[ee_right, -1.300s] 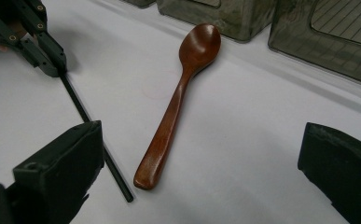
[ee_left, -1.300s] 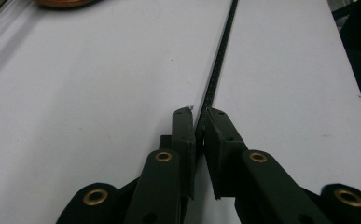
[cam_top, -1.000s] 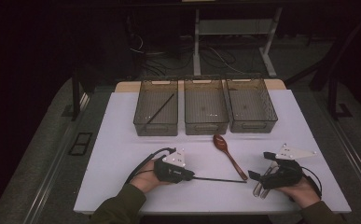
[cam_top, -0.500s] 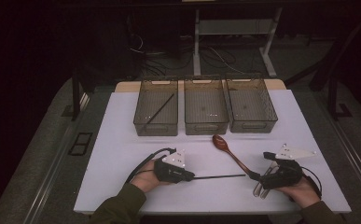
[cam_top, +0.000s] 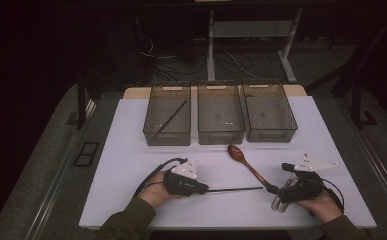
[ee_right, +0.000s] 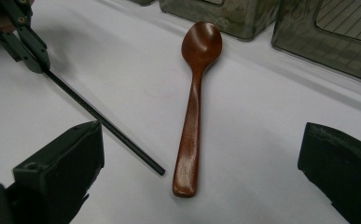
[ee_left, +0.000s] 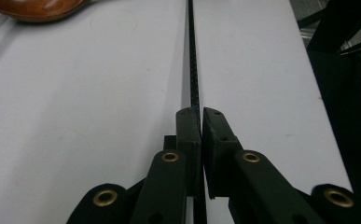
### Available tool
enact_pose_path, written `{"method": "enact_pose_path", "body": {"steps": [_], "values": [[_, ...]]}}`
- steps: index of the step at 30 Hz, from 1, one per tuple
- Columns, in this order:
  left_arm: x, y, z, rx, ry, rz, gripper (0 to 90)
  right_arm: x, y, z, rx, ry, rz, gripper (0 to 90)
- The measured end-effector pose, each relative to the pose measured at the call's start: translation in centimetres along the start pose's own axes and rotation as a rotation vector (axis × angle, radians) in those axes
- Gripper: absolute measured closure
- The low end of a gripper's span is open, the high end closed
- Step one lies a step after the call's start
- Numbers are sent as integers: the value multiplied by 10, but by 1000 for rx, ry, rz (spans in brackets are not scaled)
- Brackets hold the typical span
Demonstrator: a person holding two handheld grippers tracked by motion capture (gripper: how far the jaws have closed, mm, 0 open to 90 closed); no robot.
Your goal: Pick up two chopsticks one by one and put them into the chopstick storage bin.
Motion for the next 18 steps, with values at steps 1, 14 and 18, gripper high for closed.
{"method": "enact_pose_path", "body": {"steps": [1, 14, 18], "values": [[0, -1, 0, -3, 2, 1, 856, 0, 0, 0, -1, 1, 0, 6], [-4, -16, 4, -16, -15, 49, 856, 0, 7, -2, -9, 4, -14, 6], [-4, -21, 4, -26, -21, 62, 856, 0, 7, -1, -8, 4, -12, 6]]}}
Point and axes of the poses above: each handheld gripper's, and its own axes: y roughly forward along the jaws, x roughly out of its underside, z roughly to its right, the point moved 3 cm from there along y, roughly forward along the jaws, and after that the axes turned 4 degrees about -z, right-handed, at the moved point
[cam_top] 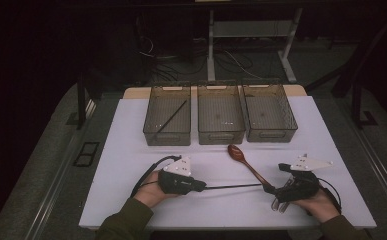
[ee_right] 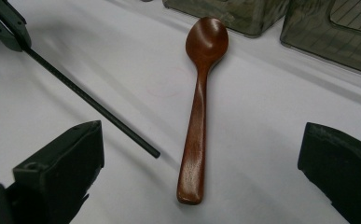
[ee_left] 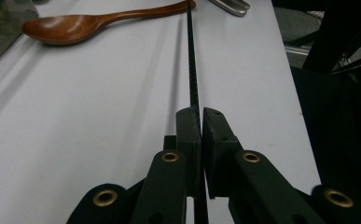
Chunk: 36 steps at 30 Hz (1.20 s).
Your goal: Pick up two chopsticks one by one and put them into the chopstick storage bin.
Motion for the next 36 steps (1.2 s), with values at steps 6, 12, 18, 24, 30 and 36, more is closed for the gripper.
{"method": "enact_pose_path", "body": {"steps": [6, 12, 18, 24, 30, 36], "values": [[-3, -10, 0, -19, -14, 29, 856, 0, -1, 0, 0, 2, 1, 6], [-4, -19, -2, -52, -37, 49, 856, 0, -1, 1, 0, 0, 3, 6], [-4, -29, -6, -85, -64, 77, 856, 0, -2, 0, -3, -1, 3, 6], [-5, -41, -11, -135, -103, 102, 856, 0, -2, 0, -4, 0, 6, 6], [-7, -53, -16, -202, -138, 122, 856, 0, -2, 0, -2, -1, 6, 6], [-8, -65, -22, -258, -167, 140, 855, 0, -3, 0, -3, 0, 9, 6]]}}
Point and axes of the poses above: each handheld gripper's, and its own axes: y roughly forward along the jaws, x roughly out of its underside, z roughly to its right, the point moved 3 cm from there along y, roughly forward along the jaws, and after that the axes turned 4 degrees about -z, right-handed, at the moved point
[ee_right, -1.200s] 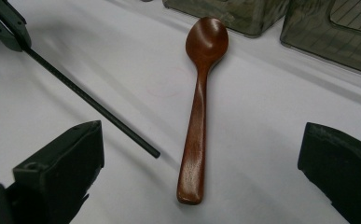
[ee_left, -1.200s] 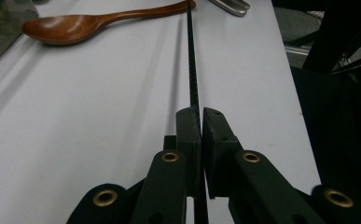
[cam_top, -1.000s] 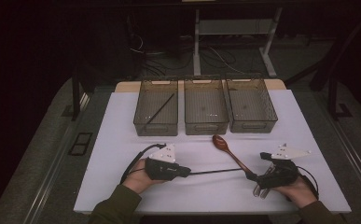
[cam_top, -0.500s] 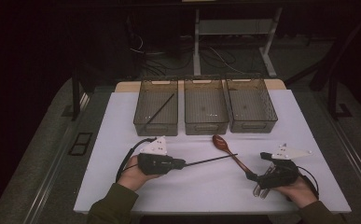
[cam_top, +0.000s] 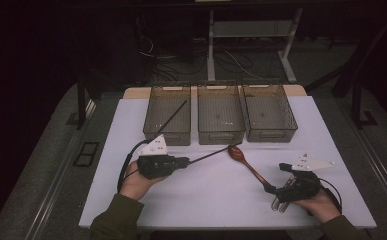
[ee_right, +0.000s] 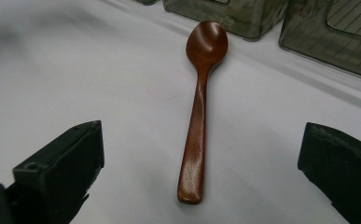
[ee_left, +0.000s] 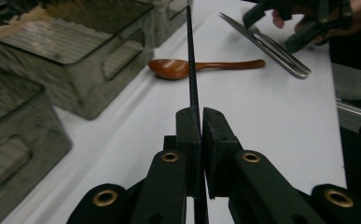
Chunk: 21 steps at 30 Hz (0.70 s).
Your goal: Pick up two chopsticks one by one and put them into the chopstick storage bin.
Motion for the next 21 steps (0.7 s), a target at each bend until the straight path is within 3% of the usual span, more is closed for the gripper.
{"method": "enact_pose_path", "body": {"steps": [7, 13, 21], "values": [[-3, -11, -11, -59, -43, 25, 855, 0, -1, 0, -2, 1, 2, 6], [-4, -21, -25, -114, -105, 41, 855, 0, -1, 1, -5, 4, 5, 6], [-11, -30, -48, -185, -139, 44, 856, 0, -1, 2, -2, 15, 7, 6]]}}
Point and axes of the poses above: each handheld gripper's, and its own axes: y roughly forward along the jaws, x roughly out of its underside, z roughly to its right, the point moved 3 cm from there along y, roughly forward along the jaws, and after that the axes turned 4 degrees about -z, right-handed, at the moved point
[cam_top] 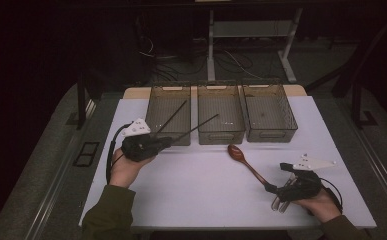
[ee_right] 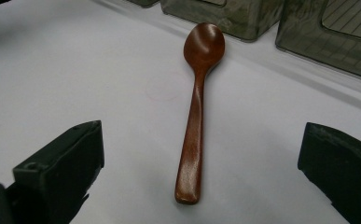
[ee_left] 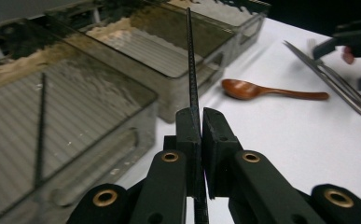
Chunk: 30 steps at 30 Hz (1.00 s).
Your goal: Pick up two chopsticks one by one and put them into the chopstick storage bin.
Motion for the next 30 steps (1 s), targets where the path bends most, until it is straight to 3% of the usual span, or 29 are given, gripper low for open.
{"method": "enact_pose_path", "body": {"steps": [10, 23, 30], "values": [[-22, -1, -37, -91, -42, -20, 855, 0, -1, -1, 0, -5, 3, 6], [-31, 10, -85, -214, -124, -128, 855, 0, -2, 0, 1, -1, 8, 6], [-29, 22, -101, -267, -154, -203, 855, 0, -3, 0, -2, -1, 7, 6]]}}
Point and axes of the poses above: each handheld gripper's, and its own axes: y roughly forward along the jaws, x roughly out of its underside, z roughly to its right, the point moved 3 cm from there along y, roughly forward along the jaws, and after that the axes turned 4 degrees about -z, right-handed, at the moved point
